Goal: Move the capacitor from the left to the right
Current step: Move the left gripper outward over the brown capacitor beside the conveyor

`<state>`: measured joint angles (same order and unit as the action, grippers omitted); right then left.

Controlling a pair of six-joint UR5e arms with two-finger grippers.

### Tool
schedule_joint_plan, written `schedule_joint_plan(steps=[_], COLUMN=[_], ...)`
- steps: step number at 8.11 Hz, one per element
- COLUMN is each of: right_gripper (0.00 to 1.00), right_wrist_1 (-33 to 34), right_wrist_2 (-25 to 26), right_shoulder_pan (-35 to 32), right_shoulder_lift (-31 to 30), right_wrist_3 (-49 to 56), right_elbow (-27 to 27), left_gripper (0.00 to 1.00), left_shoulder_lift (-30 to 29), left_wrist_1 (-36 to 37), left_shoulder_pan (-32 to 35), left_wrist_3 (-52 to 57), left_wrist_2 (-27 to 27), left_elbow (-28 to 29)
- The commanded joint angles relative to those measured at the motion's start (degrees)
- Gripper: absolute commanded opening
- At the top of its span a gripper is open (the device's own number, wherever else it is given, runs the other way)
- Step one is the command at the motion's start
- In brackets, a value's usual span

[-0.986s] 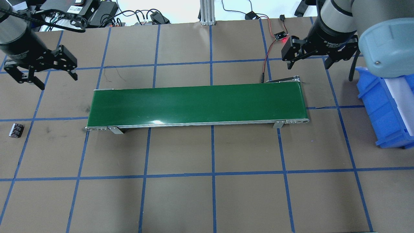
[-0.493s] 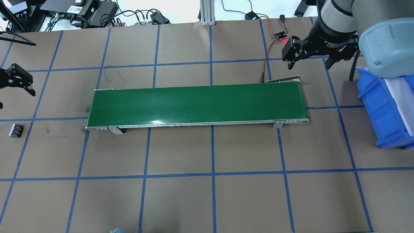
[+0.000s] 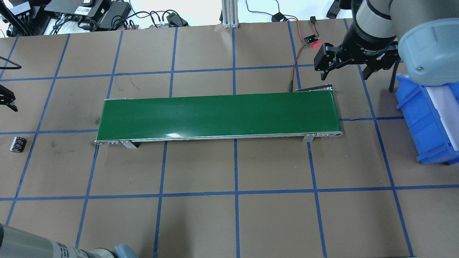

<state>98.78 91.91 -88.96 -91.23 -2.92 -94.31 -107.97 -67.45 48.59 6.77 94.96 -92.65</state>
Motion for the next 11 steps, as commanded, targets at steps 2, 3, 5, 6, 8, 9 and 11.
schedule_joint_plan(steps=[2, 3, 5, 6, 8, 9, 11], right_gripper=[1.00, 1.00, 1.00, 1.00, 1.00, 1.00, 1.00], right_wrist_1=[0.01, 0.10, 0.10, 0.10, 0.10, 0.27, 0.27], right_wrist_2=[-0.94, -1.03, -0.95, -0.94, -0.86, -0.77, -0.77], right_shoulder_pan=[-0.07, -0.07, -0.07, -0.07, -0.07, -0.07, -0.07], right_shoulder_lift=[0.00, 0.00, 0.09, 0.09, 0.09, 0.09, 0.09], right_wrist_3=[-0.07, -0.07, -0.25, -0.34, -0.60, -0.51, -0.60], right_elbow=[-0.09, -0.09, -0.09, -0.09, -0.09, -0.09, -0.09], left_gripper=[1.00, 1.00, 1.00, 1.00, 1.00, 1.00, 1.00], left_shoulder_lift=[-7.32, -8.30, -10.58, -11.55, -10.95, -10.86, -10.69], left_wrist_1=[14.32, 16.19, 16.73, 16.91, 16.48, 16.48, 15.95], left_shoulder_pan=[-2.45, -2.45, -2.63, -3.32, -3.42, -3.42, -2.98], left_wrist_3=[10.04, 0.54, -7.62, -12.60, -6.52, 10.47, 16.26], left_wrist_2=[1.54, 1.46, 1.54, 1.46, 3.63, 8.61, 9.10], left_elbow=[-0.25, -0.60, -1.04, -1.04, -1.22, -1.57, -4.28])
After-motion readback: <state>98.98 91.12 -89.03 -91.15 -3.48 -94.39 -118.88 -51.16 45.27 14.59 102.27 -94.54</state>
